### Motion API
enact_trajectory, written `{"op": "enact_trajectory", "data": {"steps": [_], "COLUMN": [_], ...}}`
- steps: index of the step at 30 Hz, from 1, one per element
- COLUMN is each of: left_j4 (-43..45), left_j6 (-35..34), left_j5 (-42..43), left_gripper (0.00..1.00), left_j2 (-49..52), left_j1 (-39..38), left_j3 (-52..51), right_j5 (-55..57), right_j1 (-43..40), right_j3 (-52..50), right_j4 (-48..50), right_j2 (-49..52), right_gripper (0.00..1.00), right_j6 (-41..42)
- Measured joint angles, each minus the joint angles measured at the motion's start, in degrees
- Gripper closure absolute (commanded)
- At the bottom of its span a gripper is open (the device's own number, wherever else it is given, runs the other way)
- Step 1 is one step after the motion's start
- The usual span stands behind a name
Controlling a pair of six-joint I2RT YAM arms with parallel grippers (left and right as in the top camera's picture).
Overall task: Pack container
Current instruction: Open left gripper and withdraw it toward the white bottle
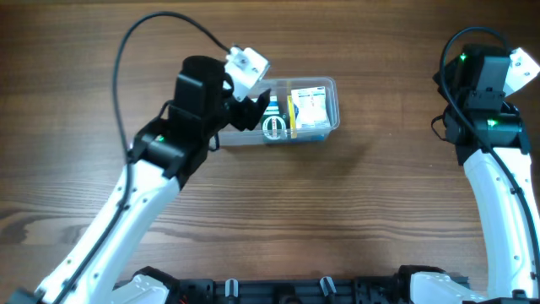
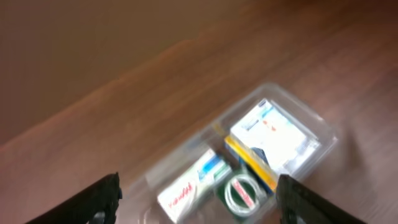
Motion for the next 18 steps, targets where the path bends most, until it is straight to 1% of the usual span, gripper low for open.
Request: {"op": "enact_trajectory", "data": {"steps": [4,5,6,7,8,10,13,18], "left_j4": [-15.63,-17.81,-20.63,-23.65,-25.33,-32.39,-41.42,-49.35], "left_j6": [-3.63,-4.5,-5.79,-6.99,-7.93,-10.84,-12.76,-14.21], "left_j5": [-3.39,-4.22,-5.55,-6.78,-7.74,-10.47,-12.31,-13.53], "left_gripper": [0.14,0.14,0.1,0.03,0.0,0.0,0.0,0.0], "left_j2": [0.7,0.9,1.09,1.4,1.51,2.16,2.67,2.67], "left_j1": [0.0,0.0,0.0,0.0,0.02,0.66,2.58,4.2], "left_j3": [11.72,14.19,17.42,20.55,22.45,28.13,32.35,33.11], "right_j5": [0.0,0.0,0.0,0.0,0.0,0.0,0.0,0.0], "right_j1": [0.0,0.0,0.0,0.0,0.0,0.0,0.0,0.0], "right_j3": [0.0,0.0,0.0,0.0,0.0,0.0,0.0,0.0], "right_j4": [-0.02,0.0,-0.02,-0.02,-0.02,-0.04,-0.02,-0.02], "right_j2": [0.0,0.0,0.0,0.0,0.0,0.0,0.0,0.0], "right_gripper": [0.0,0.0,0.0,0.0,0.0,0.0,0.0,0.0], "right_j6": [0.02,0.02,0.04,0.13,0.13,0.13,0.15,0.13]}}
